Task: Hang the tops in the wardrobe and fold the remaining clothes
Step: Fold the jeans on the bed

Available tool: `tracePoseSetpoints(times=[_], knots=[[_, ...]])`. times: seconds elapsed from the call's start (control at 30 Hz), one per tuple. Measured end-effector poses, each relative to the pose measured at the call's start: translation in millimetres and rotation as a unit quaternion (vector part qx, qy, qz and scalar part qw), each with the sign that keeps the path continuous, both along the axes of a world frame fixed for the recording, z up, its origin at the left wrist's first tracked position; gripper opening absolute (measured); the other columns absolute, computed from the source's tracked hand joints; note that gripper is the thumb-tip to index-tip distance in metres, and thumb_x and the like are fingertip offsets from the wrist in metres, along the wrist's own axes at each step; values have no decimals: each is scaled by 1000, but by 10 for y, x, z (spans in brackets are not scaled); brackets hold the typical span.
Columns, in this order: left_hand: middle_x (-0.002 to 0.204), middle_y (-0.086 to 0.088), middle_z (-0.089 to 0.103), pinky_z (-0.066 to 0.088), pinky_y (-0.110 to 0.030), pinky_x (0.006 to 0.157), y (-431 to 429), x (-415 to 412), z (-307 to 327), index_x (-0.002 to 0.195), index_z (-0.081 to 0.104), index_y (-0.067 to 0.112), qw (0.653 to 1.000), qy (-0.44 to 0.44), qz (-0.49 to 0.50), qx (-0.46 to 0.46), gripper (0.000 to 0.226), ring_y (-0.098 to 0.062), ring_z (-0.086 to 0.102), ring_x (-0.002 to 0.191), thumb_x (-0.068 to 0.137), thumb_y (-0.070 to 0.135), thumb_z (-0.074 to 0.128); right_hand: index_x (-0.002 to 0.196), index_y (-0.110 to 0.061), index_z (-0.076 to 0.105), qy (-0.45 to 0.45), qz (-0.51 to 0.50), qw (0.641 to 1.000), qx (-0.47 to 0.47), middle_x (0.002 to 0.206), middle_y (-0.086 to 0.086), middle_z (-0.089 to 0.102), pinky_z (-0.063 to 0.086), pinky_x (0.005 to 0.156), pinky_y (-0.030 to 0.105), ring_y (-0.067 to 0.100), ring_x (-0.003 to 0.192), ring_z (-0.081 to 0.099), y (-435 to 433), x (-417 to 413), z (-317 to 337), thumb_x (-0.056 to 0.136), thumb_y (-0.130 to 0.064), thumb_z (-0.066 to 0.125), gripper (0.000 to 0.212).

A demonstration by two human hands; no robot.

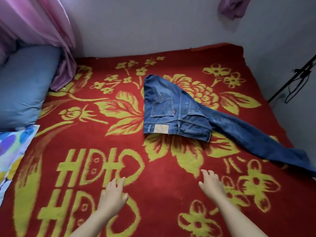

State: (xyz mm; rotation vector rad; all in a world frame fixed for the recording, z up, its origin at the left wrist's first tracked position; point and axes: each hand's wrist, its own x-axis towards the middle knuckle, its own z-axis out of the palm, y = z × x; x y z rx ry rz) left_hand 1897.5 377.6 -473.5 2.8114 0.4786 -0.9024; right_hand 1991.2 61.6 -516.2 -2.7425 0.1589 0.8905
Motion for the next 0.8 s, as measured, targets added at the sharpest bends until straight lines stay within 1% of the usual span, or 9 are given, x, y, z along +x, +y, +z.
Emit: tracePoseSetpoints(times=[0.17,0.27,0.33,0.4,0.5,0.57,0.67,0.73,0.8], knots=[[155,-5,14,29,-35,110,127,502,-195,149,6,25,999,9,1,36,64,-21,17,142,96,42,38,142,-17,30,-11,-57,998,17,147,10,29,34,103,39,29,132,31,21,894,-298,93,-22,47,52],[154,-5,16,30,-31,107,218,780,-249,149,7,25,997,5,-24,70,65,-21,20,140,95,43,39,145,-21,26,-32,-56,998,12,151,10,23,33,102,40,30,134,29,9,1408,-468,94,-22,48,56],[153,-5,17,31,-31,107,278,967,-315,149,8,25,996,-8,-29,83,65,-21,21,140,96,44,39,147,-24,21,-34,-48,998,-2,154,10,16,32,104,42,31,136,25,16,1721,-587,94,-19,48,60],[154,-5,16,31,-33,107,306,1098,-377,149,7,26,996,-16,-26,83,65,-22,19,140,96,43,39,149,-32,11,-19,-36,999,-23,157,10,1,28,106,47,35,141,14,22,1949,-706,94,-22,52,69],[154,-5,15,32,-34,107,309,1168,-500,149,7,27,997,-34,0,63,65,-22,19,140,96,43,41,147,-43,-4,55,-34,998,-9,156,10,-18,21,109,54,40,143,0,-40,2136,-978,91,-33,59,85],[154,-3,15,32,-35,107,338,1129,-591,149,7,28,997,-47,18,50,66,-21,18,141,95,44,41,146,-44,-3,88,-26,996,0,156,8,-17,22,109,53,40,143,2,-77,2146,-1196,90,-37,60,86],[155,0,12,29,-35,109,393,1023,-700,149,2,31,997,-49,22,52,68,-18,14,142,95,47,39,147,-46,5,50,4,998,-47,157,7,-6,29,107,46,38,139,17,-119,2182,-1453,91,-37,57,76],[155,1,12,30,-36,109,436,1007,-747,149,2,31,997,-50,28,56,67,-17,14,142,95,46,39,145,-47,13,12,7,999,-43,156,7,1,33,104,43,36,135,22,-126,2282,-1512,95,-27,52,67],[155,0,13,30,-37,109,442,985,-790,149,3,30,996,-49,38,58,67,-18,16,142,95,45,40,144,-47,19,-19,14,998,-51,152,9,9,36,100,41,36,129,27,-119,2253,-1554,94,-4,39,68]])
